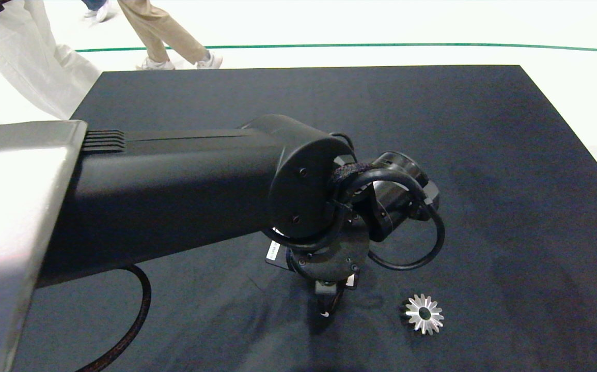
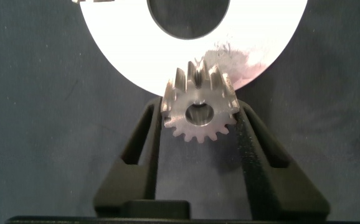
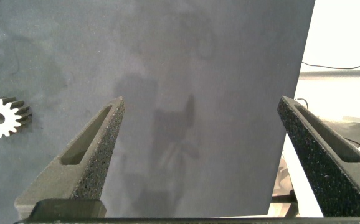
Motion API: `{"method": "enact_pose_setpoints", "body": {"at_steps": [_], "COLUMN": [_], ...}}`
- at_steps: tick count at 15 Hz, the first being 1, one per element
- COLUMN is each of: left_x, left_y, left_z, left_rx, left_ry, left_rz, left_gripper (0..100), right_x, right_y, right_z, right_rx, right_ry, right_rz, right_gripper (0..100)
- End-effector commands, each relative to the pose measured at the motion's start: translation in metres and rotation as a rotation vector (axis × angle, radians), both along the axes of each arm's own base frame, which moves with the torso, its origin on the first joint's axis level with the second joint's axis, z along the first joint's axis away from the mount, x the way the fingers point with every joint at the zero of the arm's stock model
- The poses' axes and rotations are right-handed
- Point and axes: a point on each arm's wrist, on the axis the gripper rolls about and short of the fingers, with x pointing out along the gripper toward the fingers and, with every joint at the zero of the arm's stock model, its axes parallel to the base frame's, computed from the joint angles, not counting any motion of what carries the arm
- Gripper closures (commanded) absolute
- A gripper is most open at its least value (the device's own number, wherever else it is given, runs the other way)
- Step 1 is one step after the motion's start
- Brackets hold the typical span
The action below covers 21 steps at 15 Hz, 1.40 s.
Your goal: Remove an incorrectly installed larger gear and replace it with the correct smaller gear
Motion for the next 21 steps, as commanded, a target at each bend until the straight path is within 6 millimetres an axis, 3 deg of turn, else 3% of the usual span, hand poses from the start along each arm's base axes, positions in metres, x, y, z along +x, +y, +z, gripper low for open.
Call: {"method": "enact_pose_setpoints", "body": {"at_steps": [1,4,5,8,12,16,21], "left_x": [-0.001,-0.002,-0.005,-0.015,-0.058,-0.096,-0.107], "left_y": [0.002,0.006,0.015,0.062,0.145,0.219,0.247], "left_z": [0.003,0.008,0.021,0.050,0.104,0.106,0.117], "left_rx": [-0.003,-0.027,-0.066,-0.081,-0.244,-0.313,-0.337], "left_ry": [-0.004,-0.011,-0.025,-0.016,-0.097,-0.149,-0.231], "left_rz": [0.006,0.024,0.049,0.162,0.274,0.413,0.455], "left_gripper": [0,0,0,0,0,0,0], "right_x": [0.000,0.001,0.001,0.002,0.012,0.026,0.034], "right_y": [0.000,0.000,0.000,0.001,0.003,0.005,0.007], "right_z": [0.000,-0.001,-0.001,-0.001,-0.004,-0.010,-0.013], "right_rx": [-0.004,-0.004,-0.004,-0.002,0.000,-0.013,-0.019], "right_ry": [0.005,0.007,0.007,0.007,0.031,0.076,0.098], "right_rz": [-0.002,-0.002,-0.002,-0.001,0.003,-0.009,-0.013], "right_gripper": [0,0,0,0,0,0,0]}}
